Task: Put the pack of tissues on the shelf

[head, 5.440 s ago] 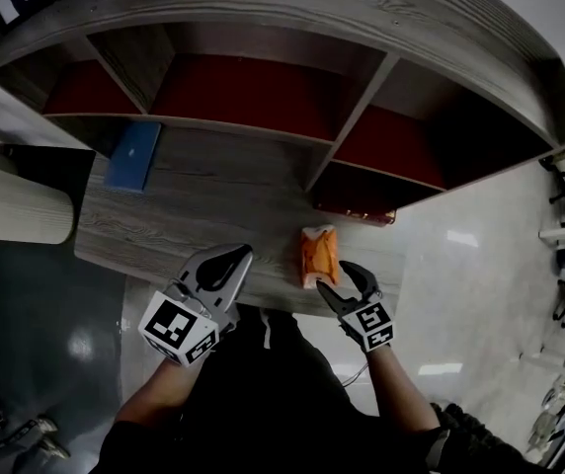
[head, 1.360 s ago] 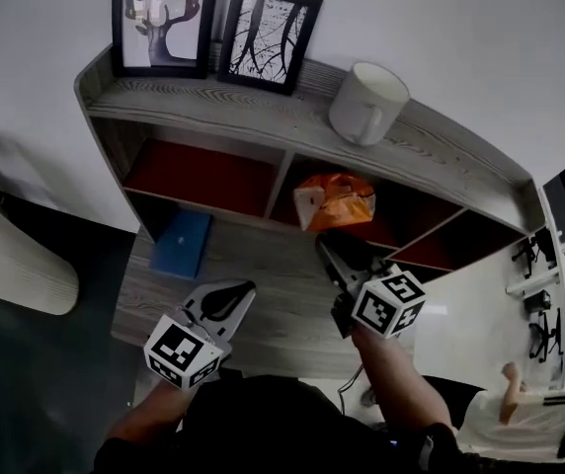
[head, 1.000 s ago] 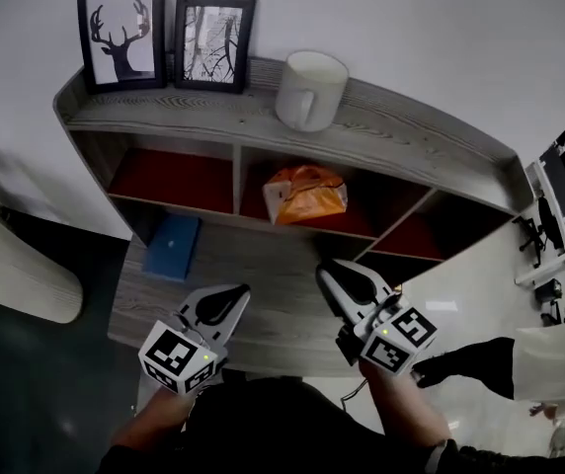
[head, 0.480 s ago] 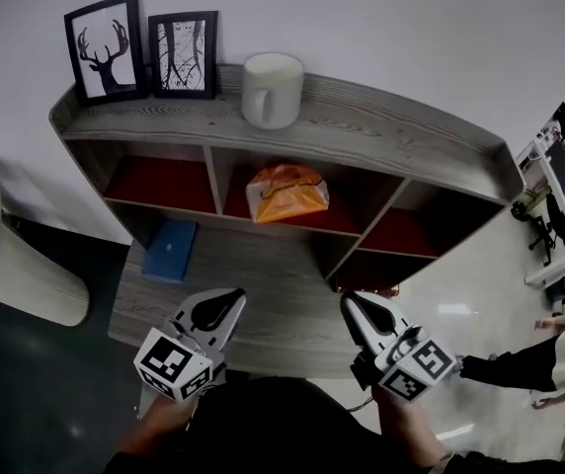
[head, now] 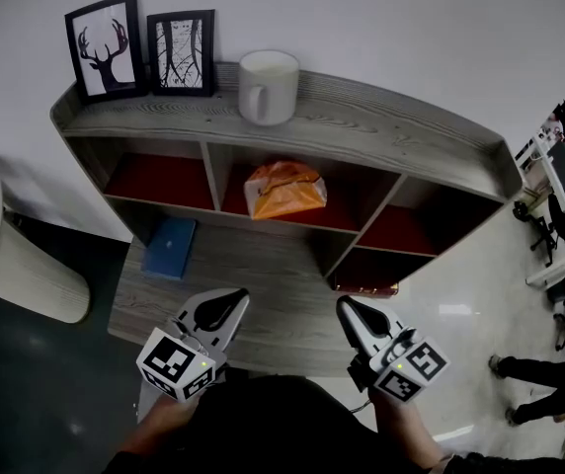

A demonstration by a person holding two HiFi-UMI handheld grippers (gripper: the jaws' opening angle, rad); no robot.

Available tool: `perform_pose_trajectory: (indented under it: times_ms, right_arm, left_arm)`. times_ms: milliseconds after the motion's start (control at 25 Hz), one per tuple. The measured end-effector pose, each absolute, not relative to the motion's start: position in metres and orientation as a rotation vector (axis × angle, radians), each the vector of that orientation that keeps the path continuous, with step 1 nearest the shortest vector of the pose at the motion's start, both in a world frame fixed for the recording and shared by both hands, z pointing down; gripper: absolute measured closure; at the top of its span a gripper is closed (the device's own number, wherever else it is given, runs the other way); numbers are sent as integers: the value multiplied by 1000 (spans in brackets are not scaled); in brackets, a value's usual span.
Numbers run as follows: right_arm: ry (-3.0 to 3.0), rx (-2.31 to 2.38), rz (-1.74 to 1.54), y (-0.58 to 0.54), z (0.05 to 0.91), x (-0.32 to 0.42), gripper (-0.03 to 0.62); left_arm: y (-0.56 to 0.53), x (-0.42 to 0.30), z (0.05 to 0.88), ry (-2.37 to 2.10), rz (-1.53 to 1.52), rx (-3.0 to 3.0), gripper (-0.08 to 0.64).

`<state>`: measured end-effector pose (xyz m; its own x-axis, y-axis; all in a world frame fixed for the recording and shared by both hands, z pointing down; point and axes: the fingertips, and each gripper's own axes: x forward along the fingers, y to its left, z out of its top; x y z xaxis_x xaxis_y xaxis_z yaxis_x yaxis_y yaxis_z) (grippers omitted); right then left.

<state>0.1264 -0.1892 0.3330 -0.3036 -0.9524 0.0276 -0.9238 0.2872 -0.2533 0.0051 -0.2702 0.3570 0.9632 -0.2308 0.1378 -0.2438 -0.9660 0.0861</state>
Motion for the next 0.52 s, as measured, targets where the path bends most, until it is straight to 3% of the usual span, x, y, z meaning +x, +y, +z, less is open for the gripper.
perform_pose_trajectory:
  times_ms: [520]
  right_arm:
    - [2412,-1775,-352,-194,337,127,574]
  left_arm:
    - [-274,6,358,-360,202,3005,546]
